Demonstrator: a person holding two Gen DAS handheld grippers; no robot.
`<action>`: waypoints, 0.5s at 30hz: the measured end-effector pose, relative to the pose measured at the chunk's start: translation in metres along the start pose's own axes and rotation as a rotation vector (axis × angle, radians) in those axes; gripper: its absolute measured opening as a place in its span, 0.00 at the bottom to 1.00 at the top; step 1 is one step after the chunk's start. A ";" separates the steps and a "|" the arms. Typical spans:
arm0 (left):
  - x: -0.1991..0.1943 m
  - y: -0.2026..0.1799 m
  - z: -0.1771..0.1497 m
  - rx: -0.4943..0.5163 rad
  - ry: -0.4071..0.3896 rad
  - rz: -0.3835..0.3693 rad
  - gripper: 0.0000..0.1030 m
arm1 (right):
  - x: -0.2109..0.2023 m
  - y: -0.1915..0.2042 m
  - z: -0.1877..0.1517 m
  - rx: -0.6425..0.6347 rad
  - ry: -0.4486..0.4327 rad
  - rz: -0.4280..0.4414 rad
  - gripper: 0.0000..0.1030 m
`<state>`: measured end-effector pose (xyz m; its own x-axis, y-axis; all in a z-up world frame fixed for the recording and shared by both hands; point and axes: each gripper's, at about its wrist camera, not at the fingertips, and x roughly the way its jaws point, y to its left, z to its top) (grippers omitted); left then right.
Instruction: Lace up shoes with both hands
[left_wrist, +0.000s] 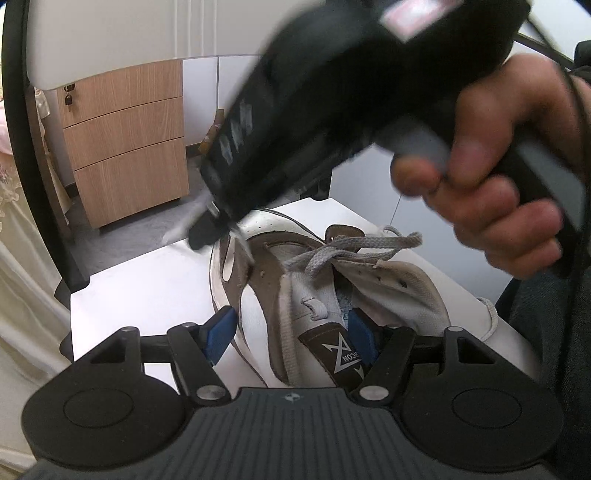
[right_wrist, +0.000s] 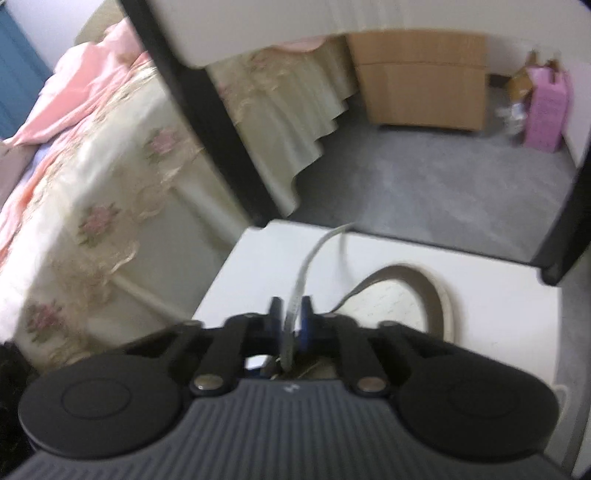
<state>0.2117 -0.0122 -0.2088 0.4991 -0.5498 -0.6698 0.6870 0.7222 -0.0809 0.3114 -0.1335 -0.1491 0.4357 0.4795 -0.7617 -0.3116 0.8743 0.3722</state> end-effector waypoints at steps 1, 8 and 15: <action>0.000 0.000 0.000 -0.001 0.000 -0.001 0.68 | -0.006 0.000 0.000 0.019 -0.025 0.039 0.04; -0.001 -0.004 0.000 0.012 0.002 0.006 0.68 | -0.065 0.037 0.002 -0.047 -0.240 0.092 0.04; -0.003 -0.008 -0.001 0.014 0.005 0.019 0.68 | -0.119 0.077 0.022 -0.119 -0.455 0.100 0.04</action>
<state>0.2043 -0.0158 -0.2068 0.5096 -0.5336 -0.6749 0.6845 0.7267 -0.0576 0.2545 -0.1220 -0.0178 0.7155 0.5685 -0.4060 -0.4542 0.8201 0.3481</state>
